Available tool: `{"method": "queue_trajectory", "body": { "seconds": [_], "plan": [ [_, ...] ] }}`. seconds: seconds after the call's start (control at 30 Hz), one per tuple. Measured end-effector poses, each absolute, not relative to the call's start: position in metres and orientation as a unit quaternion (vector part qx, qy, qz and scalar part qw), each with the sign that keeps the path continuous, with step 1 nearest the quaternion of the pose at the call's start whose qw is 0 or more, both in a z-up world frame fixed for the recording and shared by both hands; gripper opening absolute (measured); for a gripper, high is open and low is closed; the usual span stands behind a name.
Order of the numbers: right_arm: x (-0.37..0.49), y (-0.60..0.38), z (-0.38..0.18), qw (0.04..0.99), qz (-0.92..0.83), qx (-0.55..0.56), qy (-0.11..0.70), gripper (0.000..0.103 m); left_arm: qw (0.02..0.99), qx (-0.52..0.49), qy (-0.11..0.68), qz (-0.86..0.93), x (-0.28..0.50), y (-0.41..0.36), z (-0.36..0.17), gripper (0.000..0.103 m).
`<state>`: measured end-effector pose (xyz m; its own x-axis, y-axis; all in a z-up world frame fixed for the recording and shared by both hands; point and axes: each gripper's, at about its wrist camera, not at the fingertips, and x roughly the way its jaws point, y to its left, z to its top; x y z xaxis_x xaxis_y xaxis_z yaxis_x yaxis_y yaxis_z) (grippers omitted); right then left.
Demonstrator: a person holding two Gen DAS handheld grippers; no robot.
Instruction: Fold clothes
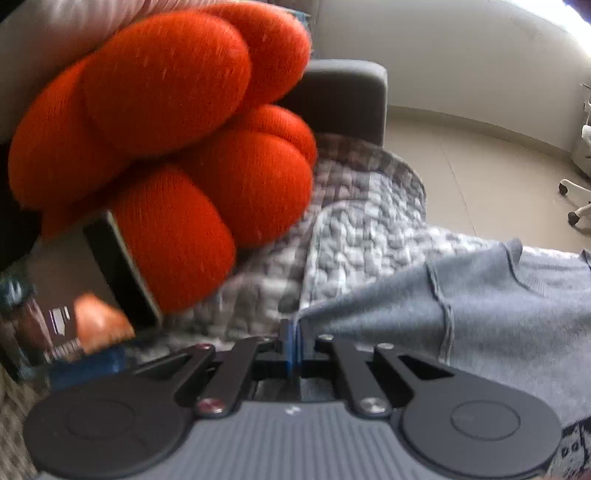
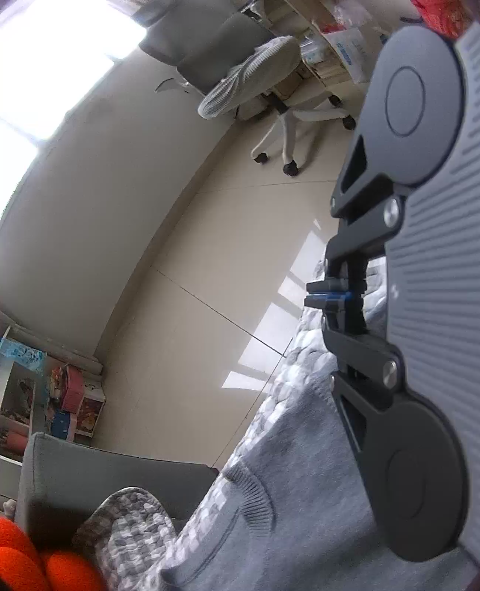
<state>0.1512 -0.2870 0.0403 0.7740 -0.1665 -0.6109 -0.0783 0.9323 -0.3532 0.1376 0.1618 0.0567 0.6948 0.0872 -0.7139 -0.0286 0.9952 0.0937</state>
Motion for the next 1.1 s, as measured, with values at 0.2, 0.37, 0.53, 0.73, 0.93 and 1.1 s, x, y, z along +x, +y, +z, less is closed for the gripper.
{"method": "queue_trajectory", "body": {
  "seconds": [0.2, 0.37, 0.53, 0.73, 0.93, 1.1],
  "plan": [
    [0.160, -0.312, 0.053, 0.931, 0.044, -0.081, 0.352, 0.051, 0.939, 0.065, 0.337, 0.009, 0.138, 0.150, 0.087, 0.052],
    [0.166, -0.298, 0.042, 0.918, 0.093, -0.113, 0.368, 0.051, 0.938, 0.062, 0.334, -0.064, 0.163, 0.121, 0.088, 0.052],
    [0.168, -0.280, 0.025, 0.909, 0.099, -0.143, 0.380, 0.025, 0.916, 0.058, 0.385, -0.100, 0.187, 0.098, 0.045, 0.038],
    [0.160, -0.264, 0.025, 0.918, 0.060, -0.213, 0.329, 0.005, 0.923, 0.083, 0.370, -0.071, 0.187, 0.085, 0.038, 0.002],
    [0.157, -0.264, 0.049, 0.938, -0.008, -0.226, 0.261, 0.005, 0.935, 0.070, 0.345, -0.033, 0.204, 0.083, 0.056, 0.002],
    [0.171, -0.257, 0.019, 0.921, -0.044, -0.242, 0.301, 0.005, 0.928, 0.084, 0.363, -0.008, 0.210, 0.072, 0.024, 0.006]
  ]
}}
